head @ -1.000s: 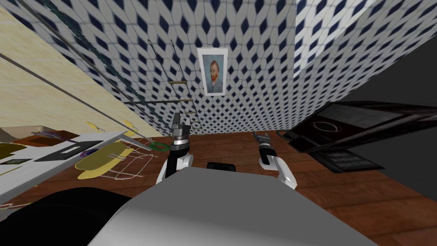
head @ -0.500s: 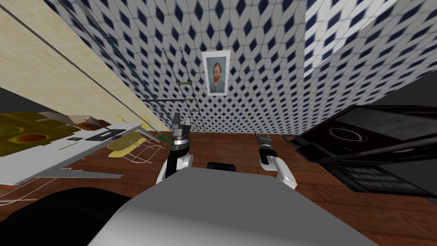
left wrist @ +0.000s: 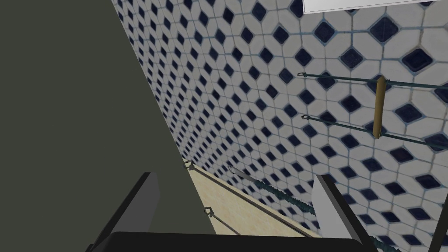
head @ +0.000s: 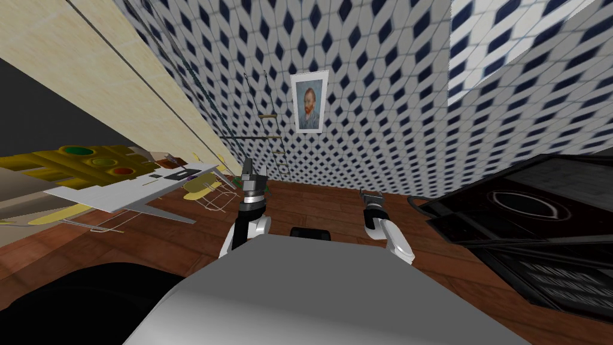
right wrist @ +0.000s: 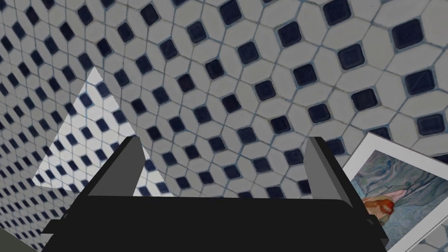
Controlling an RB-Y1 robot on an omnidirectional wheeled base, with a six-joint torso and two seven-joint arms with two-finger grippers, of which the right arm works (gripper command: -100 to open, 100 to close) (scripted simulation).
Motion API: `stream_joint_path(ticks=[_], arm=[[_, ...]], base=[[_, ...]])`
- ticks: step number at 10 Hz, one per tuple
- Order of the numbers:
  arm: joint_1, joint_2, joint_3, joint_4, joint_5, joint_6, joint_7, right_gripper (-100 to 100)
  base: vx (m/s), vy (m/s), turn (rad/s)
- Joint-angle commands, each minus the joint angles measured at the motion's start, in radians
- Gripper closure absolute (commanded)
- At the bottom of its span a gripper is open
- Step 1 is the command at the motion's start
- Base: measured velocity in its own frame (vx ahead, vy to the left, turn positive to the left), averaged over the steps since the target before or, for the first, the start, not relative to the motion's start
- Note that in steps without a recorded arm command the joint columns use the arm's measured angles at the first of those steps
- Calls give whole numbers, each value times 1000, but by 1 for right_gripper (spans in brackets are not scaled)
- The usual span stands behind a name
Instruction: Push the door open
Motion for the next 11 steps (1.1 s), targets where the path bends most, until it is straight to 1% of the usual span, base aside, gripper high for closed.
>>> stream_joint_path(ticks=[1, 2, 3, 11], arm=[[-4, 12, -14, 17, 29, -2, 5, -100], [-9, 13, -19, 34, 55, 17, 17, -100], [-9, 13, -19, 34, 55, 17, 17, -100], [-9, 13, -19, 34, 55, 17, 17, -100]], base=[[-136, -105, 98], [-87, -97, -7], [-4, -20, -57], [2, 3, 9]])
